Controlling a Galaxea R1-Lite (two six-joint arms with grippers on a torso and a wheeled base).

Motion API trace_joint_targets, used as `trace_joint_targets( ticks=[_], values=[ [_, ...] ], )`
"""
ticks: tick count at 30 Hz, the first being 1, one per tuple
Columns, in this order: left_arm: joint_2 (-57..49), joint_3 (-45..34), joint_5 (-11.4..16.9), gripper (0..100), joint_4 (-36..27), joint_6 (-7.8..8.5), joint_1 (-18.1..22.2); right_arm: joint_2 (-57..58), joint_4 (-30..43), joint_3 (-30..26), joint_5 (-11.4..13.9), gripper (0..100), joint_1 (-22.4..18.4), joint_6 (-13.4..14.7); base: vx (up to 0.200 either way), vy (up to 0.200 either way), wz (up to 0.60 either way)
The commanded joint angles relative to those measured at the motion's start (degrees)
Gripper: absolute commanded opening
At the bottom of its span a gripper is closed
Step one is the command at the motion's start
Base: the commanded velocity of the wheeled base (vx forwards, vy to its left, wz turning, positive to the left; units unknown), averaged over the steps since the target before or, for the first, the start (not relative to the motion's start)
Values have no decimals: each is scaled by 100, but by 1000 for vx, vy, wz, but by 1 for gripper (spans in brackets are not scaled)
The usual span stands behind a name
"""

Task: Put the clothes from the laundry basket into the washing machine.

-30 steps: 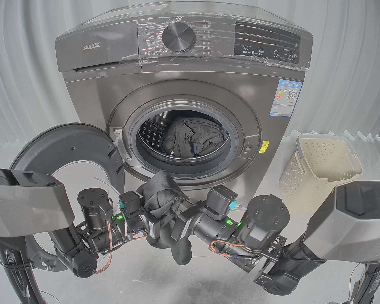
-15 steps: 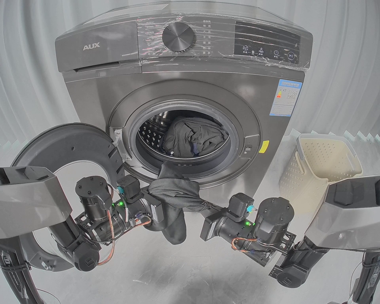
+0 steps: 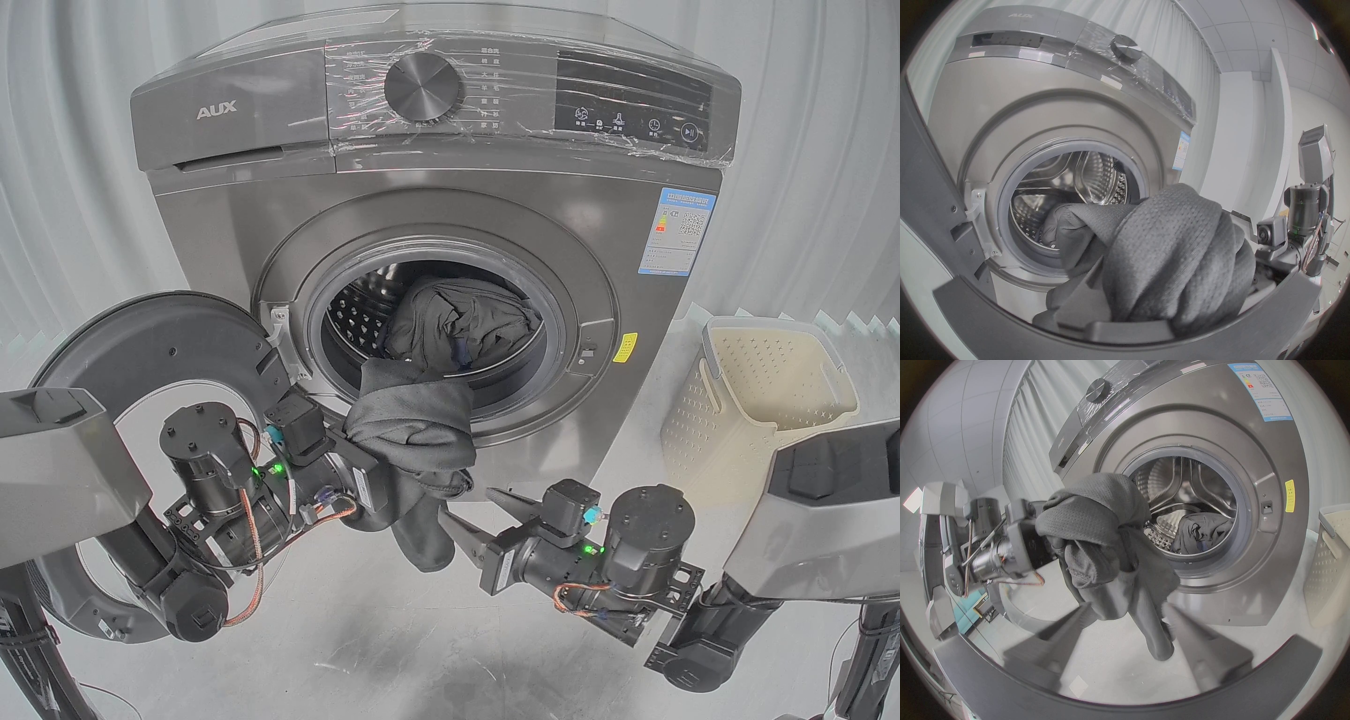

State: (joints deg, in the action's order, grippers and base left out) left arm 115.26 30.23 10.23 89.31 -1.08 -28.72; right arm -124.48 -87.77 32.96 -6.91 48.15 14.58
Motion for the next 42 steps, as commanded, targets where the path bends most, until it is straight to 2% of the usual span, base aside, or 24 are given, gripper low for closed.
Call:
trace_joint_targets(
  ticks=[1,4,7,9,15,20,24,28,33,37,40,42],
  values=[
    [-92,-26,23,0,-36,12,24,785,-38,-783,190,100,-43,-210,0,0,0],
    [-92,-44,23,0,-36,12,16,1171,-38,-1248,480,100,-96,-351,0,0,0],
    [-92,-61,14,0,-36,21,7,1268,-38,-1539,480,100,-219,-447,0,0,0],
    [-118,-123,6,0,-36,38,7,1268,-38,-1749,471,100,-517,-482,0,0,0],
    [-373,-307,-188,0,-45,12,42,1259,-38,-1679,436,100,-1054,-474,0,0,0],
    [-470,-474,-223,0,-45,65,95,1321,-38,-1723,445,100,-1185,-456,0,0,0],
    [-426,-562,-241,0,-54,82,112,1277,-38,-1723,454,100,-1185,-456,0,0,0],
    [-364,-571,-478,0,-54,73,112,1259,-38,-1723,471,100,-1177,-456,0,0,0],
    [-373,-554,-478,0,-54,-15,147,1251,-38,-1732,463,100,-1115,-447,0,0,0],
    [-382,-545,-469,0,-54,-23,174,1207,-38,-1723,463,100,-1054,-447,200,0,0],
    [-347,-545,-487,0,-54,82,165,1189,-47,-1723,445,100,-966,-438,200,0,0],
    [-320,-545,-487,0,-54,82,147,1189,-38,-1723,445,100,-939,-438,200,0,0]
  ],
)
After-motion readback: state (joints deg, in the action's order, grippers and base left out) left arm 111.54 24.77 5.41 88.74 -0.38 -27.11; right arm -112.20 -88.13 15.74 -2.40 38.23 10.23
